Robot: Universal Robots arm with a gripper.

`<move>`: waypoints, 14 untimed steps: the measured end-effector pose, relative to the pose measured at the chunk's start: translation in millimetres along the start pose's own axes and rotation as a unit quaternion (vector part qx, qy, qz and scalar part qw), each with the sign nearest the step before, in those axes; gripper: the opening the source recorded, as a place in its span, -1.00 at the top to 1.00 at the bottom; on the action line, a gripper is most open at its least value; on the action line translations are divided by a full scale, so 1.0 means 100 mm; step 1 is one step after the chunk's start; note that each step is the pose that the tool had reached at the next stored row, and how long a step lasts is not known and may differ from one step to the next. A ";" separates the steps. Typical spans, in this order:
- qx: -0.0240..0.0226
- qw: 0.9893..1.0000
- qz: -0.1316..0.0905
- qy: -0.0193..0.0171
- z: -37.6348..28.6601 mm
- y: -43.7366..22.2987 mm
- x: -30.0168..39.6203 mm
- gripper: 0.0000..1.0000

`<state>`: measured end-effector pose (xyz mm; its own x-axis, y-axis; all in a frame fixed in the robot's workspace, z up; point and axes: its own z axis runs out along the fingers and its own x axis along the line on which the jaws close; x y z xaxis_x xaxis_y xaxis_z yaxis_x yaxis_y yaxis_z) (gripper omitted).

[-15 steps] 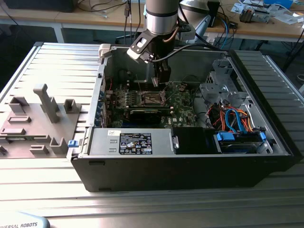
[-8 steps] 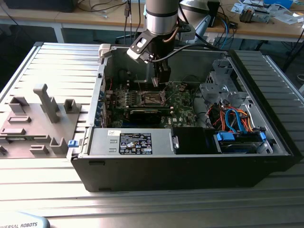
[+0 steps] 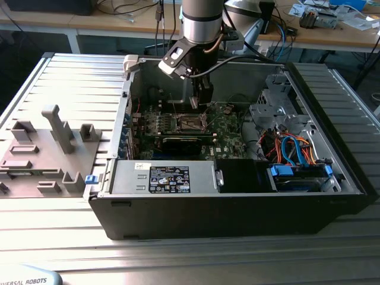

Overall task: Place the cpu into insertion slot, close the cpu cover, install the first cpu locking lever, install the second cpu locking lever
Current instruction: 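Place the cpu into insertion slot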

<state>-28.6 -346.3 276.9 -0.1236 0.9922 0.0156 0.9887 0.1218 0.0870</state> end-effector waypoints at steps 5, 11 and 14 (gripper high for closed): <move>0.000 1.000 0.001 0.000 0.002 0.000 0.000 -0.08; 0.000 1.000 0.003 0.000 0.004 0.000 0.000 -0.08; 0.000 1.000 0.004 0.000 0.005 0.000 0.000 -0.08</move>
<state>-28.6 -346.3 276.4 -0.1158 0.9932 0.0154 0.9897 0.1140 0.0870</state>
